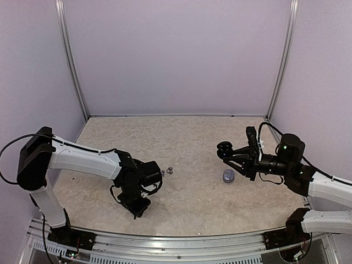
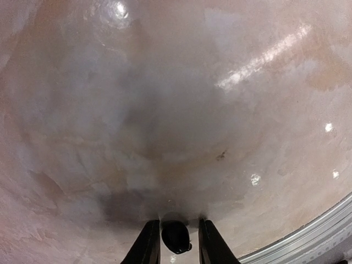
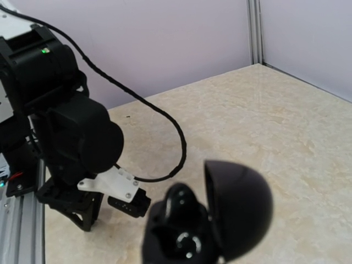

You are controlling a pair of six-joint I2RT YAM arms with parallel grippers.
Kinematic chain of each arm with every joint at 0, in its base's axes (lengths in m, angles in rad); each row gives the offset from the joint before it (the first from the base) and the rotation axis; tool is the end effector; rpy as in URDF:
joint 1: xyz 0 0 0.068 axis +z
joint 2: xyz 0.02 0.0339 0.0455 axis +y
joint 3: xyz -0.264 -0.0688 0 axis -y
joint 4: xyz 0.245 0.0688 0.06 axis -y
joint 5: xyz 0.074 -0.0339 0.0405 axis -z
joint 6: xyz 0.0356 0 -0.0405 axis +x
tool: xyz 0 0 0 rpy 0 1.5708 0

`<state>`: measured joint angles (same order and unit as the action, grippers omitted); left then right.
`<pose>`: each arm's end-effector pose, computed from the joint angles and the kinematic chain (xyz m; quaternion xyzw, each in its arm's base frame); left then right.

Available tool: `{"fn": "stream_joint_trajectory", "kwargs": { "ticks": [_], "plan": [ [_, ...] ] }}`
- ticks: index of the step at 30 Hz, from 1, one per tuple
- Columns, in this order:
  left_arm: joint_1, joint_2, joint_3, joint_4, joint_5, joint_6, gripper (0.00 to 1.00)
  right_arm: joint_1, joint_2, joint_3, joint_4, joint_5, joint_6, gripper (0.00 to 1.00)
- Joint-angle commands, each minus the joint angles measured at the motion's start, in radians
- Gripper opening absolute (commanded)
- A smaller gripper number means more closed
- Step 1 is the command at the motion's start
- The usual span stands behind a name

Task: Insert the wireless bluetooth earbuds into the charging case
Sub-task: Pick up the left earbud from the corner of the board.

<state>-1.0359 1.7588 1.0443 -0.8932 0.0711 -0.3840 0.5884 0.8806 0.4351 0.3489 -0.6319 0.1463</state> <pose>0.1455 -0.2505 0.1482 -0.3193 -0.9468 0.0149 0.0371 0.1556 0.1291 0.2557 -0.3581 0.6409 0.4442 0.5136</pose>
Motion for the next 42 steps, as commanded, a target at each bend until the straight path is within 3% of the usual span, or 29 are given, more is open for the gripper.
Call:
{"fn": "stream_joint_trajectory", "kwargs": {
  "ticks": [1,15,26,36,42],
  "plan": [
    [0.014,0.032,0.034,-0.017,0.0,0.045,0.26,-0.007,-0.022,0.013,-0.002,0.003,-0.014,0.0],
    [0.036,0.07,0.05,-0.023,0.01,0.087,0.22,-0.007,-0.043,0.01,-0.019,0.014,-0.019,0.0],
    [0.046,0.054,0.067,-0.012,0.02,0.097,0.08,-0.008,-0.052,0.008,-0.021,0.013,-0.021,0.0],
    [0.047,-0.092,0.185,0.088,-0.104,0.086,0.0,-0.005,-0.052,0.026,-0.007,-0.005,-0.035,0.0],
    [0.04,-0.258,0.232,0.307,-0.178,0.117,0.0,0.015,-0.014,0.054,-0.001,0.015,-0.086,0.0]
  ]
}}
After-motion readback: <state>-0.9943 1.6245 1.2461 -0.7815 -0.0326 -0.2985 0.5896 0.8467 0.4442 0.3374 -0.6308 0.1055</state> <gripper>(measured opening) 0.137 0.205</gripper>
